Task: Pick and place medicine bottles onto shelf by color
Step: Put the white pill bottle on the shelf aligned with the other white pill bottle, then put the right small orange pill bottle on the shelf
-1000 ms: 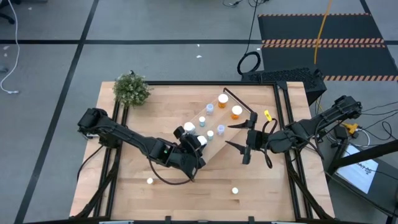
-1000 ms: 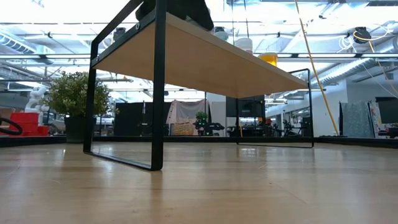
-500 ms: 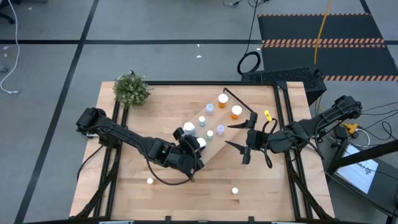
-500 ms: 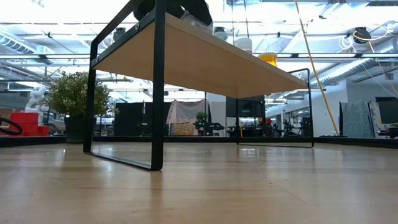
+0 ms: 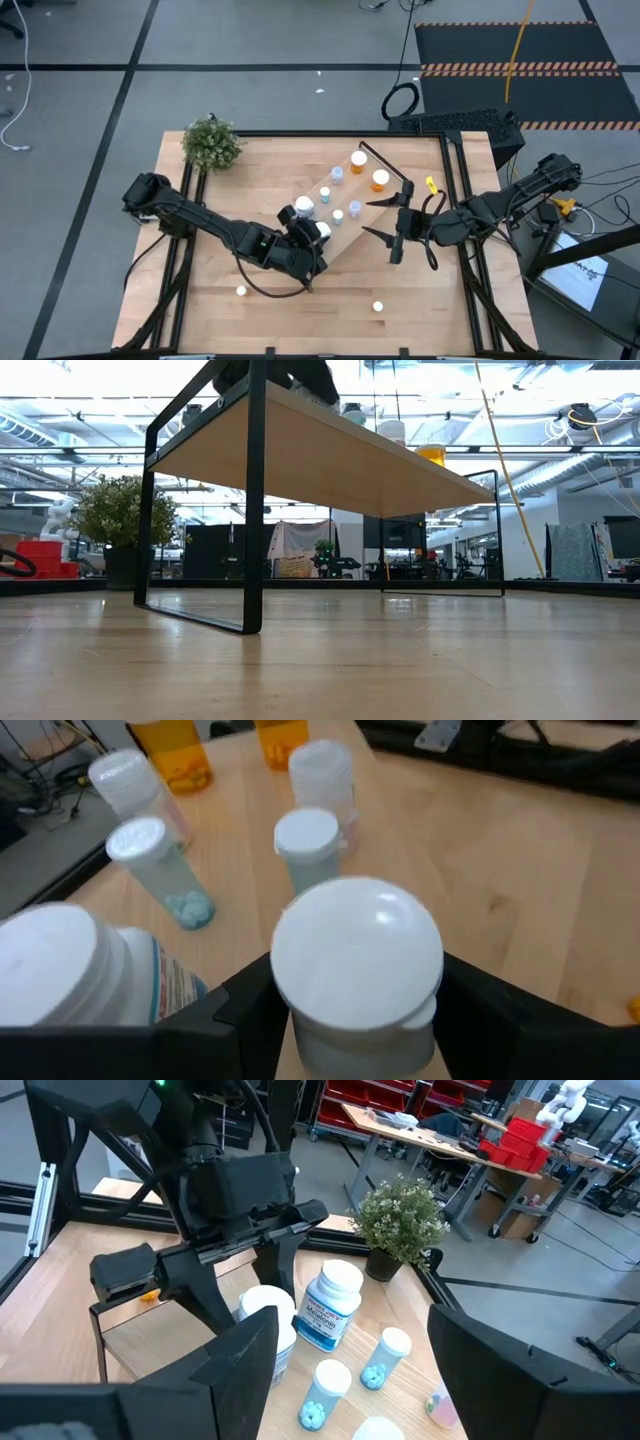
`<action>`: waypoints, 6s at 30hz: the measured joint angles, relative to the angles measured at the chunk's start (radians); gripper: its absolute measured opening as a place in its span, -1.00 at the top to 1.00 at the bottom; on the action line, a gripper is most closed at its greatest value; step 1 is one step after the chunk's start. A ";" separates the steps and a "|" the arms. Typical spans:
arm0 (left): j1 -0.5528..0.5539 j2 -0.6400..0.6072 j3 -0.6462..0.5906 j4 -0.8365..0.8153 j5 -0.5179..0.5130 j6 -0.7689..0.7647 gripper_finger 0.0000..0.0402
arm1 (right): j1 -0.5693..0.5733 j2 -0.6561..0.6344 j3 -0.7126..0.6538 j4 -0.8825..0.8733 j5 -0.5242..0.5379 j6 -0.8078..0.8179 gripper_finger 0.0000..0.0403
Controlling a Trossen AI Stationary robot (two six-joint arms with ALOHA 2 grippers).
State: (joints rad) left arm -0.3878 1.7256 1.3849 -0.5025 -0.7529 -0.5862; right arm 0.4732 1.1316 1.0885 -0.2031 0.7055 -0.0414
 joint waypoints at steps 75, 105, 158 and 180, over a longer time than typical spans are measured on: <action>-0.499 -0.173 0.000 -0.090 -0.240 -0.098 -0.01 | 0.455 0.479 0.000 -0.116 -0.159 0.965 -0.25; -0.487 -0.113 0.000 0.095 -0.226 0.030 -0.01 | 0.425 0.558 0.000 -0.191 -0.134 1.017 -0.25; -0.480 -0.108 0.000 0.089 -0.190 -0.015 -0.01 | 0.323 0.539 -0.138 0.139 -0.330 0.867 0.39; -0.394 -0.107 0.000 0.096 -0.134 0.107 -0.07 | 0.201 0.326 -0.133 0.310 -0.314 0.556 0.40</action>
State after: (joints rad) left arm -0.7817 1.6184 1.3846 -0.4061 -0.8871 -0.4788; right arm 0.6745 1.4578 0.9558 0.1070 0.3920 0.5144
